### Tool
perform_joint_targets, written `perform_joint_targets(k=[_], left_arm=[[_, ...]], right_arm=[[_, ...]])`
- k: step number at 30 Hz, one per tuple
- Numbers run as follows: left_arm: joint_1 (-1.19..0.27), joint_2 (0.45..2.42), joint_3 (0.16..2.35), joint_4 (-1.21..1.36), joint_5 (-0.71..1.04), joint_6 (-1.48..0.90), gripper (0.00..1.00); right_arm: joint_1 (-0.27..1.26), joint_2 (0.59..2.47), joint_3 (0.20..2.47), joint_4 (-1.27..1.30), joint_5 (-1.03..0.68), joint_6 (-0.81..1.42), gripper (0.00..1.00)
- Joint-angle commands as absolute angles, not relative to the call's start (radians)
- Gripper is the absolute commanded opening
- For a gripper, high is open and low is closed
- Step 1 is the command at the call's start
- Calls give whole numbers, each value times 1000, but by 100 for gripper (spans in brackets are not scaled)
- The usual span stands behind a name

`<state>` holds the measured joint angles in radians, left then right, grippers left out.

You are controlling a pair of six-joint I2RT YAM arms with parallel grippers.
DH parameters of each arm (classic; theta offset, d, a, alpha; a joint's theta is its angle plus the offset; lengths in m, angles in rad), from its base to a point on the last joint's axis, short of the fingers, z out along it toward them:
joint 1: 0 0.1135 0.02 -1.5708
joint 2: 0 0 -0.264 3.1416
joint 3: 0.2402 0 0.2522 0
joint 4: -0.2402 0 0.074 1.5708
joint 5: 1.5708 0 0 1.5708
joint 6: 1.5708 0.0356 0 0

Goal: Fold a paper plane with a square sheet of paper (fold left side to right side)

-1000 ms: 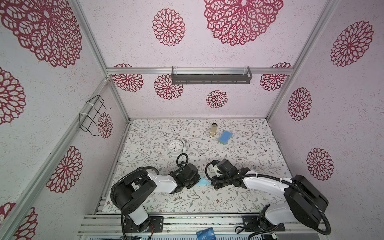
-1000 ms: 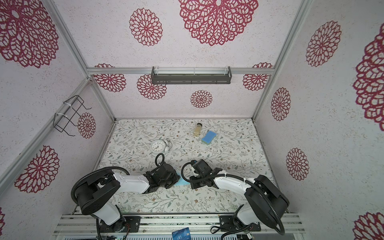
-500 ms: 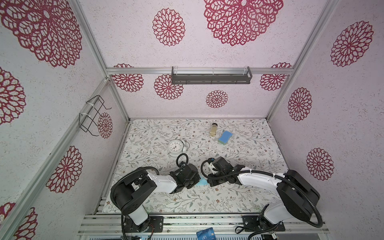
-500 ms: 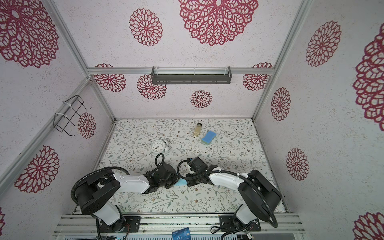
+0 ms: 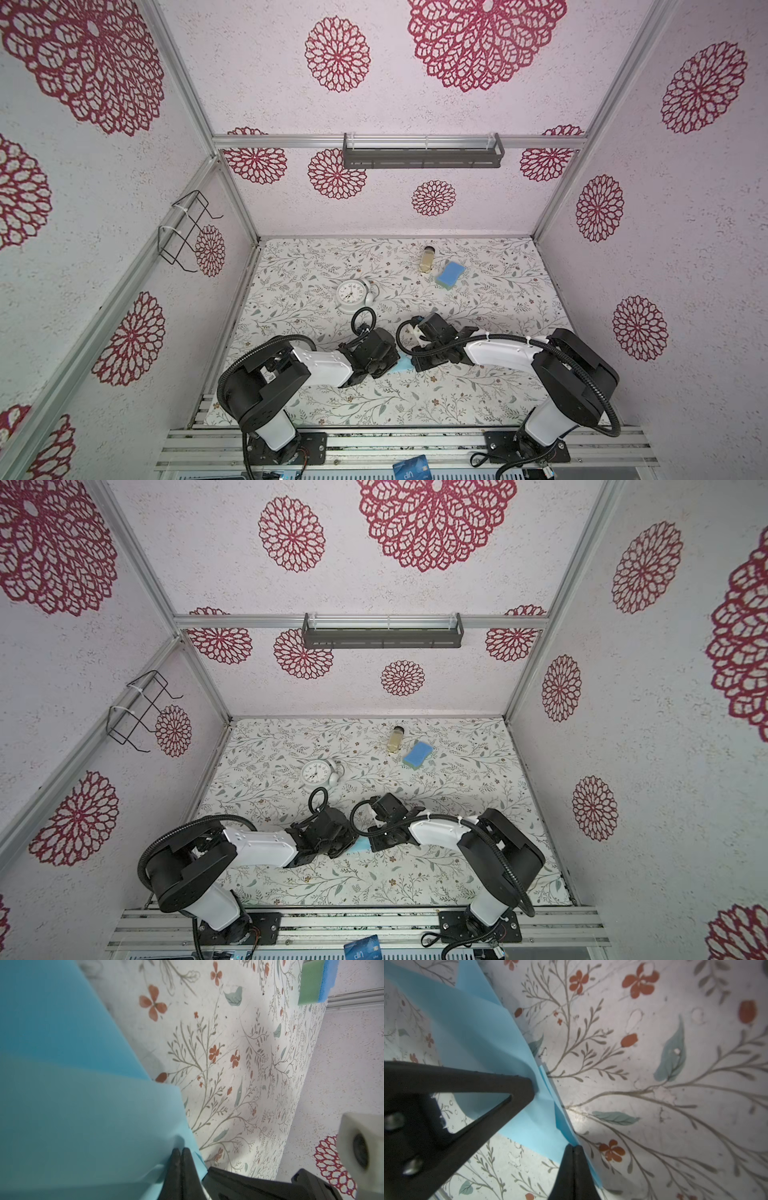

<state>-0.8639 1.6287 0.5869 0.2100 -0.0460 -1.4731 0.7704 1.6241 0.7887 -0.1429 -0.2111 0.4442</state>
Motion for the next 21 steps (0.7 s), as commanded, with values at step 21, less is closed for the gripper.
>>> perform_joint_targets(k=[21], left_arm=[[-920, 1638, 706, 133, -5, -1203, 0]], right_arm=[[775, 1642, 748, -150, -168, 405, 0]])
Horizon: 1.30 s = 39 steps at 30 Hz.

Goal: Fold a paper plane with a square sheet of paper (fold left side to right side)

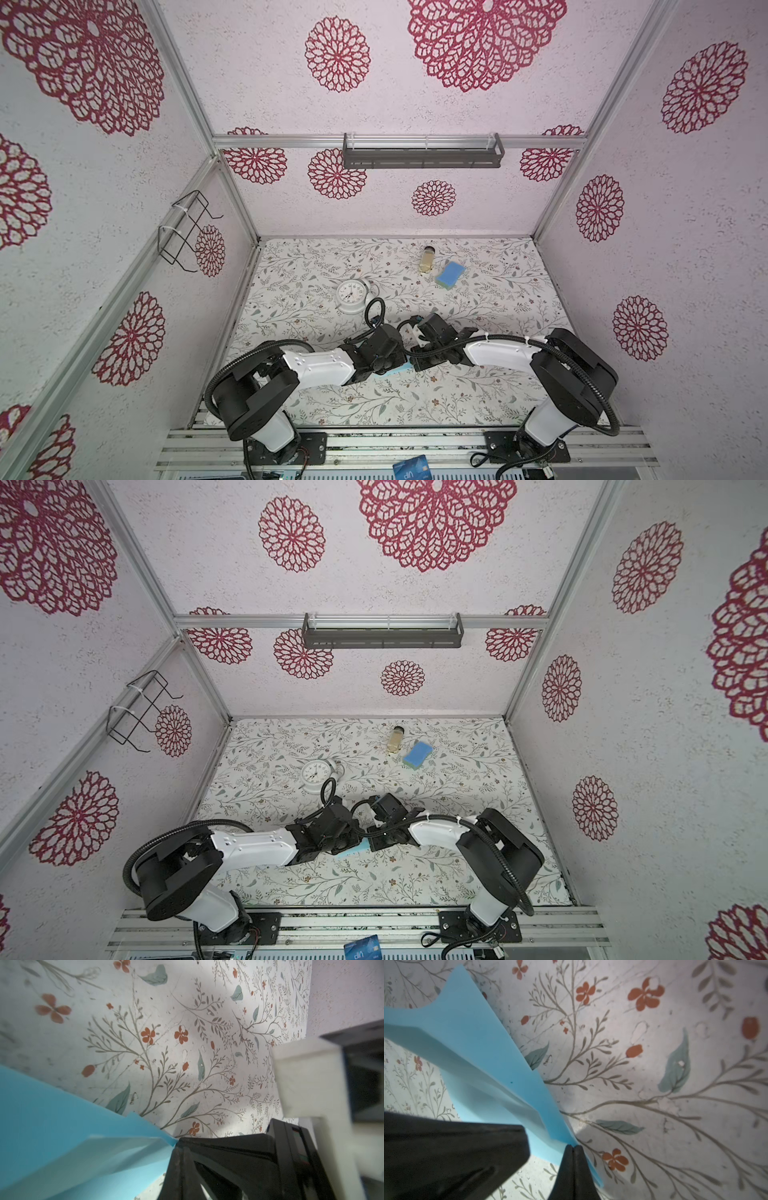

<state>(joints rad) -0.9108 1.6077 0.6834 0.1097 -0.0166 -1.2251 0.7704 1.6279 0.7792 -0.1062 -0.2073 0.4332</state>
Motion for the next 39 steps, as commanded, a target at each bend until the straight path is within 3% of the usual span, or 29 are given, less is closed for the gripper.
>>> perform_joint_targets(k=[1, 39], left_arm=[[-921, 1650, 710, 136, -3, -1203, 0], [-920, 1627, 554, 91, -122, -1291, 0]], right_arm=[[774, 1641, 746, -150, -167, 404, 0], [771, 1598, 788, -173, -224, 415, 0]])
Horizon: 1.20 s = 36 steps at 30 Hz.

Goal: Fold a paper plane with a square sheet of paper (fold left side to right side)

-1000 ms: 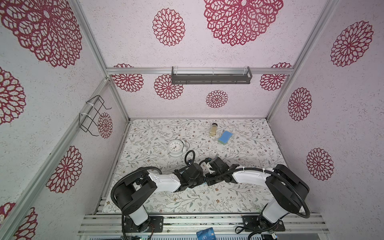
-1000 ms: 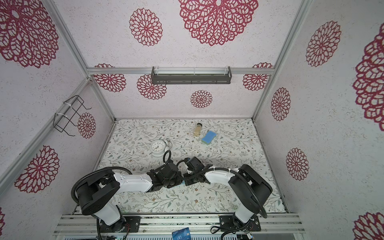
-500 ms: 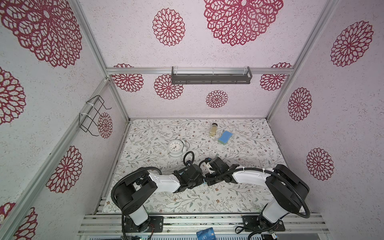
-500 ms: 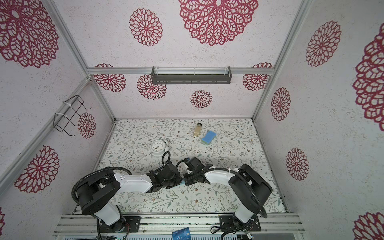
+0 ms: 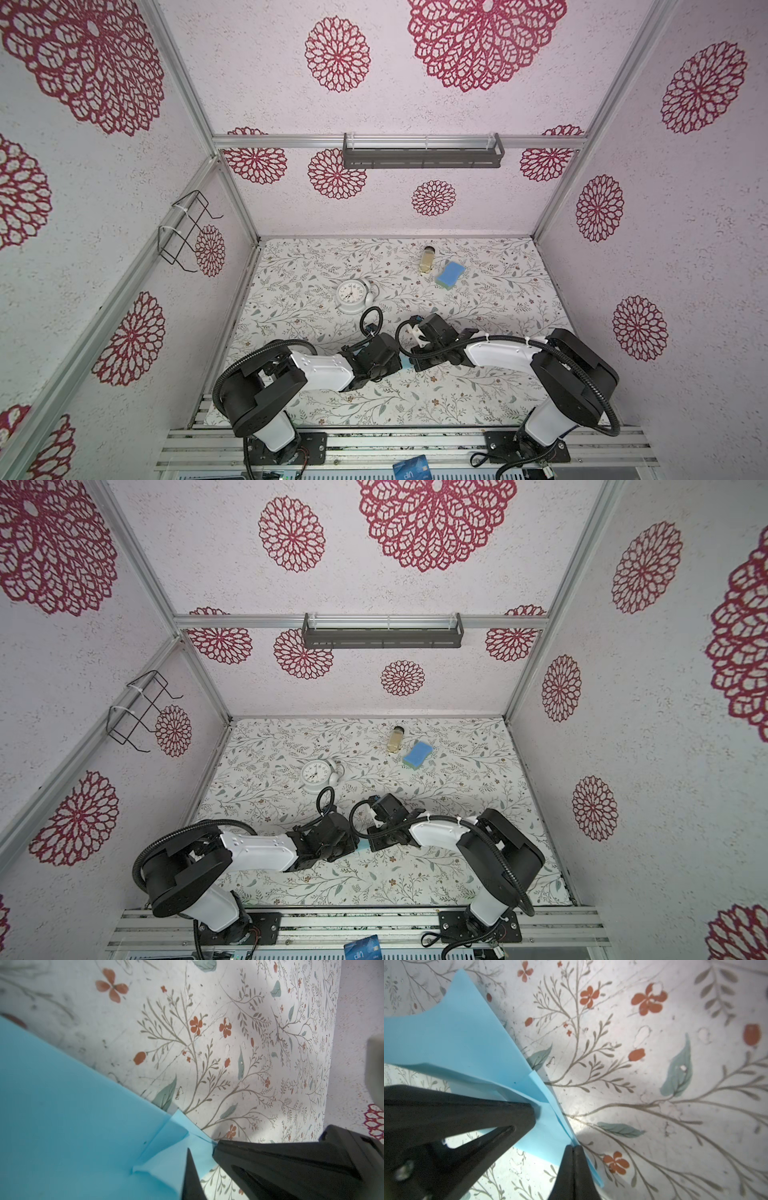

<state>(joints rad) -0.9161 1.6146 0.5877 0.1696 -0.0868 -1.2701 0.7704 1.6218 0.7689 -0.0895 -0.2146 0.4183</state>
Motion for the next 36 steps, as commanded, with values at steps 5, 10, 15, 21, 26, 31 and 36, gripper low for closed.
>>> perform_joint_targets(k=[5, 10, 15, 21, 26, 31, 36], left_arm=[[-921, 1634, 561, 97, -115, -1295, 0], [-923, 1637, 562, 96, -112, -1301, 0], [-925, 1637, 560, 96, -111, -1306, 0], [-926, 1641, 558, 96, -110, -1313, 0], [-927, 1649, 561, 92, -103, -1317, 0], [-927, 1652, 559, 94, -103, -1322, 0], [-928, 1650, 555, 94, -104, -1324, 0]], right_arm=[[772, 1555, 836, -175, -264, 449, 0], [776, 1568, 845, -157, -282, 469, 0], [779, 1599, 837, -138, -282, 475, 0], [782, 1638, 820, -124, -262, 474, 0], [779, 1637, 788, -135, -223, 469, 0], [773, 1626, 754, -133, -204, 470, 0], [751, 1606, 722, -128, -199, 476, 0]])
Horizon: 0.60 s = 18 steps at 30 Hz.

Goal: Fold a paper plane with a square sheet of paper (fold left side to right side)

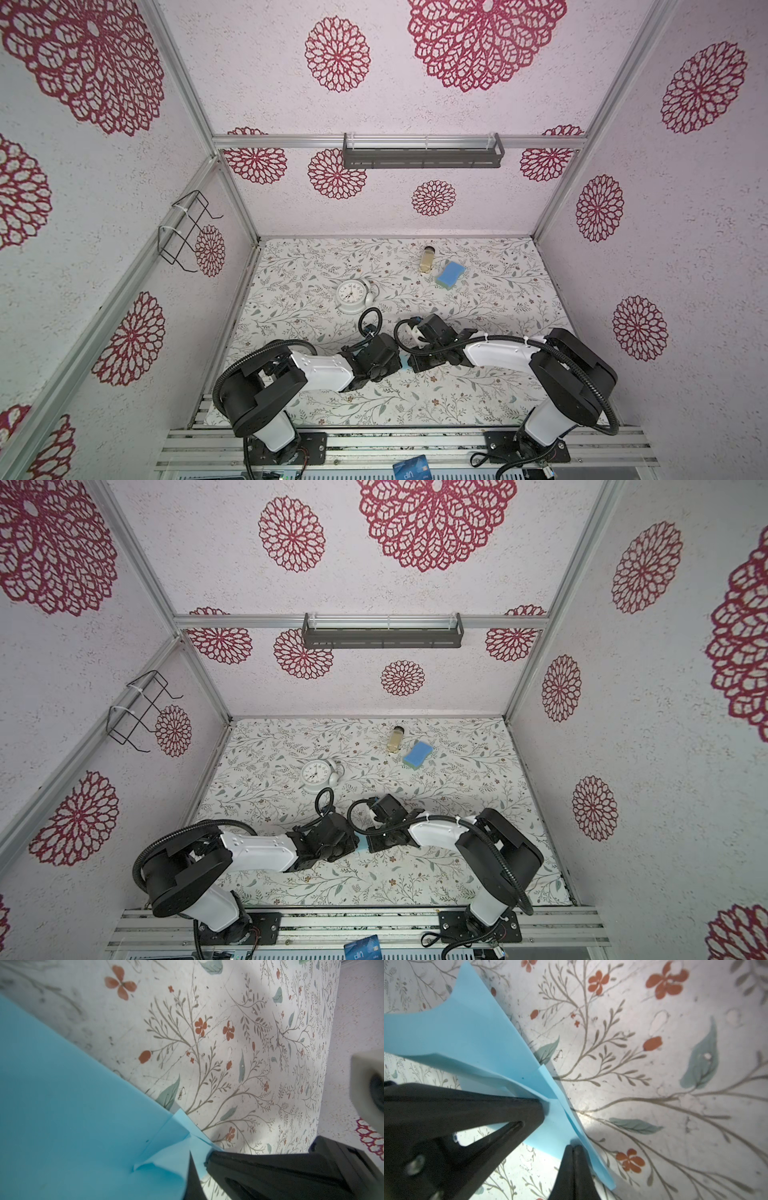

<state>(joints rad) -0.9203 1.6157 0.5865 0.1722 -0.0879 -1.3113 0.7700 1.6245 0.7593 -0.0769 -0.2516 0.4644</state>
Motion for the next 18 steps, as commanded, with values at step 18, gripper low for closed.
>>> perform_joint_targets(k=[18], left_arm=[[-929, 1649, 553, 98, -106, -1328, 0]], right_arm=[[556, 1534, 564, -64, -331, 568, 0]])
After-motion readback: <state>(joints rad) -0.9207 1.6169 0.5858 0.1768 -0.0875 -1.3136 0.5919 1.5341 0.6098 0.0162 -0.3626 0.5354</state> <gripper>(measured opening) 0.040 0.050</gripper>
